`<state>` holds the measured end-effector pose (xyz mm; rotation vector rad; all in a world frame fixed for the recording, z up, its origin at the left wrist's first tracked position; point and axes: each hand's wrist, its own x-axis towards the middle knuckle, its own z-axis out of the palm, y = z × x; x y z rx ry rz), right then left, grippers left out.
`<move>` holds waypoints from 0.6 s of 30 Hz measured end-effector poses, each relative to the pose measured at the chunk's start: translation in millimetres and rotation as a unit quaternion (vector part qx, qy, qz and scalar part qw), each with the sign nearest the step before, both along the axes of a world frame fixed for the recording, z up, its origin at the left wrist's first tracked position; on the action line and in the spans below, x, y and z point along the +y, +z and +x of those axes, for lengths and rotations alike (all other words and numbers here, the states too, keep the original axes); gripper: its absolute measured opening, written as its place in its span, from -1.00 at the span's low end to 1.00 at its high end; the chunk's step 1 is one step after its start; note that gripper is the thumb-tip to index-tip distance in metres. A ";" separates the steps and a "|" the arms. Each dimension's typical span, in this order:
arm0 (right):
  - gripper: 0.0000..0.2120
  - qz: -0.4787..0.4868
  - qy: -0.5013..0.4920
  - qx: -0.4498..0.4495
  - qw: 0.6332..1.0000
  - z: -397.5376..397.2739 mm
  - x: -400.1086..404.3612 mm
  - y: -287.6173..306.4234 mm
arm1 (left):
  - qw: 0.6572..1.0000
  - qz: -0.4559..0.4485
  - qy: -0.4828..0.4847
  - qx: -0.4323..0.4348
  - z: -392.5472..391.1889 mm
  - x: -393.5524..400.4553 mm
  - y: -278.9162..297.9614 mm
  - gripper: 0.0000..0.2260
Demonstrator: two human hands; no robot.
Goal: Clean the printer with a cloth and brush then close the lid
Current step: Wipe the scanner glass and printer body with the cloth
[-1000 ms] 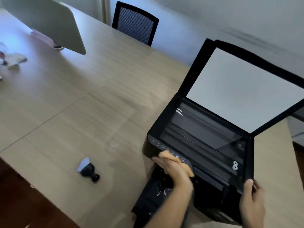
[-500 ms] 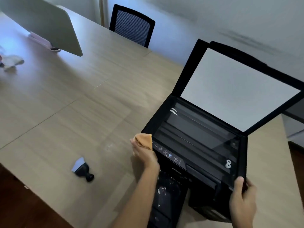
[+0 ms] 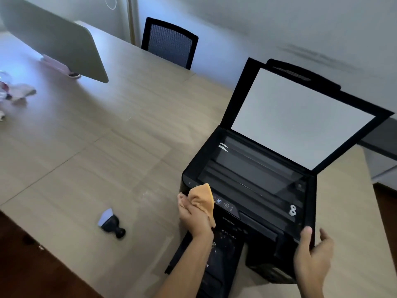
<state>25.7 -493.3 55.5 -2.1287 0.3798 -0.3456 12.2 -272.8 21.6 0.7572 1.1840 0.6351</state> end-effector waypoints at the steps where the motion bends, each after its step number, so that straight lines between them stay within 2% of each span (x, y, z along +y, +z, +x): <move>1: -0.19 -0.031 0.009 -0.028 0.999 -6.0 3.6 3.9 | 1.000 0.003 -0.013 0.010 -13.1 2.8 3.3 -0.61; 3: -0.36 -0.115 0.067 -0.121 0.984 -24.4 15.3 9.0 | 0.999 0.005 -0.035 0.014 -35.4 10.6 11.0 -0.64; 5: -0.59 -0.136 0.200 -0.202 0.949 -49.1 41.2 12.8 | 0.998 -0.032 -0.052 -0.027 -50.0 16.4 23.9 -0.67; 6: -0.62 -0.123 0.292 -0.194 0.928 -60.6 56.1 14.7 | 0.995 -0.062 -0.065 -0.047 -55.5 18.4 32.3 -0.67; 8: -0.40 -0.100 0.465 -0.098 0.874 -77.5 84.4 17.7 | 0.984 -0.128 -0.098 -0.072 -65.0 22.8 49.9 -0.65; 9: -0.27 -0.101 0.514 -0.059 0.850 -80.9 94.3 15.9 | 0.977 -0.158 -0.113 -0.085 -68.8 24.7 56.5 -0.62; 11: -0.23 -0.102 0.535 -0.058 0.837 -81.2 108.2 14.0 | 0.961 -0.210 -0.139 -0.113 -76.1 28.7 69.4 -0.61; 15: -0.63 -0.087 0.509 -0.109 0.849 -74.2 116.1 22.8 | 0.938 -0.225 -0.214 -0.151 -87.5 46.0 80.9 -0.57; 17: -0.66 -0.060 0.513 -0.089 0.852 -73.8 118.9 31.6 | 0.940 -0.203 -0.249 -0.118 -93.8 54.1 79.4 -0.60; 18: -0.68 -0.032 0.521 -0.063 0.850 -75.2 121.1 38.2 | 0.945 -0.168 -0.272 -0.075 -97.2 55.6 79.7 -0.61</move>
